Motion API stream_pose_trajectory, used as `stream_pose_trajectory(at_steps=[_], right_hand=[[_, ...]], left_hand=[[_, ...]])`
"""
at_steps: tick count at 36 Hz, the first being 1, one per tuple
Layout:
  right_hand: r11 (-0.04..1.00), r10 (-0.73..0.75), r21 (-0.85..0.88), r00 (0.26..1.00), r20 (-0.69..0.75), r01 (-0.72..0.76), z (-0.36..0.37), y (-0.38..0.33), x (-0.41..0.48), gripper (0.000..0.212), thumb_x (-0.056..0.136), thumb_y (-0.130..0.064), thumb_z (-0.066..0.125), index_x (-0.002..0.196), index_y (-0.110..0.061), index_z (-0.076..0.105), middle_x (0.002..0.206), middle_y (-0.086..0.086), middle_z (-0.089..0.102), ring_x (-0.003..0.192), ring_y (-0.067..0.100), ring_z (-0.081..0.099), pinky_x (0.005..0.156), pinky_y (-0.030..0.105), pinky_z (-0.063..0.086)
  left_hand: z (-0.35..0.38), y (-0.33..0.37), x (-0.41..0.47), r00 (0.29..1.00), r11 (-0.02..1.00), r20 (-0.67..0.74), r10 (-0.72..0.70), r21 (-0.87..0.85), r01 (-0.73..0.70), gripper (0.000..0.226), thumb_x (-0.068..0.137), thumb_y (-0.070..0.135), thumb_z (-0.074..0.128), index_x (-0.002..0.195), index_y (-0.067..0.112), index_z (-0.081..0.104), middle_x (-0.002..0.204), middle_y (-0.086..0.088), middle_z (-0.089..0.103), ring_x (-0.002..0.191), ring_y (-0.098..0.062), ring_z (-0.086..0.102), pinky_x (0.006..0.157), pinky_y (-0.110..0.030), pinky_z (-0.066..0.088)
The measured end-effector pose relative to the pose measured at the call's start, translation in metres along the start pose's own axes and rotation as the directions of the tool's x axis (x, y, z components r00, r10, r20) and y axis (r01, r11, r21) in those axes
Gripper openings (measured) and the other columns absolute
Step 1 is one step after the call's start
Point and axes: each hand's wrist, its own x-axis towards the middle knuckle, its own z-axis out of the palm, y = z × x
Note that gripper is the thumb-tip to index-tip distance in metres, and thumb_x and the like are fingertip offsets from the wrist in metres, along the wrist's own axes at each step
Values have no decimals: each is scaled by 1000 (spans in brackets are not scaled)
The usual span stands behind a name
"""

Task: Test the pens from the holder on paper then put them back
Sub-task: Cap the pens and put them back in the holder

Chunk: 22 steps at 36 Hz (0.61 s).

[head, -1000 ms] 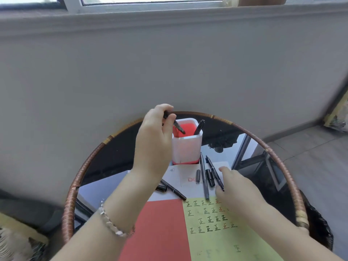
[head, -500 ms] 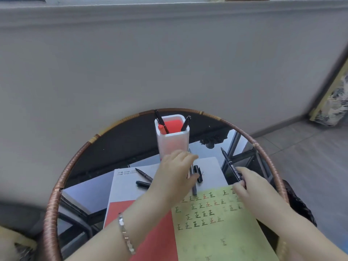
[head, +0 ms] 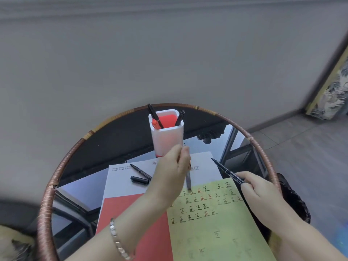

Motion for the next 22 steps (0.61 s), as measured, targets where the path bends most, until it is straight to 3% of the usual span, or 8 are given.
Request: stream_pose_trajectory(at_steps=[3, 5, 8, 12, 15, 19, 22], right_hand=[[999, -40, 25, 999, 5, 40, 0, -6, -4, 33, 92, -8, 35, 99, -31, 58, 96, -12, 63, 85, -9, 49, 66, -6, 30], [998, -63, 27, 998, 6, 63, 2, -10, -5, 27, 93, -11, 38, 100, -29, 57, 91, -13, 63, 78, -8, 50, 64, -10, 24], [987, -133, 97, 991, 17, 131, 11, -11, -4, 20, 91, -21, 47, 105, -22, 61, 79, -7, 64, 69, 1, 55, 65, 6, 39], [967, -210, 155, 977, 33, 203, 18, -18, -6, 13, 89, -26, 53, 98, -33, 56, 65, 1, 57, 52, 3, 45, 54, 15, 38], [950, -265, 183, 964, 40, 253, 21, -23, -8, 10, 88, -25, 54, 93, -34, 54, 59, 0, 49, 49, 4, 40, 49, 15, 34], [919, -380, 145, 922, 77, 366, 25, -28, -12, 5, 84, -32, 54, 88, -35, 55, 64, -7, 56, 55, 6, 46, 53, 17, 35], [898, -432, 127, 900, 64, 422, 26, -31, -16, 9, 81, -42, 52, 89, -37, 54, 68, -13, 57, 59, 9, 49, 56, 18, 37]], left_hand=[[-11, 3, -11, 993, 984, -75, -97, -160, 84, 41, 97, 29, 36, 67, 3, 45, 54, 1, 47, 48, -11, 38, 46, -20, 34], [-17, 2, -17, 981, 959, -61, -185, -230, 167, 34, 97, 25, 41, 72, 2, 49, 48, 7, 51, 43, -7, 40, 44, -17, 35], [-25, -3, -26, 935, 864, -14, -354, -388, 321, 22, 94, 23, 48, 81, 8, 57, 56, 6, 64, 52, -6, 57, 55, -19, 46], [-34, -11, -35, 865, 698, 25, -502, -579, 422, 12, 91, 18, 53, 95, 10, 61, 73, 6, 74, 73, -6, 69, 60, -14, 54], [-37, -11, -40, 826, 624, 1, -563, -655, 426, 8, 89, 19, 55, 96, 15, 57, 80, 4, 74, 72, -4, 68, 57, -14, 52], [-36, -11, -42, 793, 516, -18, -609, -768, 379, 3, 89, 16, 54, 86, 15, 55, 89, -3, 72, 78, -10, 64, 65, -22, 46], [-35, -11, -42, 777, 428, 6, -629, -832, 354, 4, 88, 15, 56, 86, 11, 57, 74, 1, 70, 68, -6, 68, 55, -17, 51]])
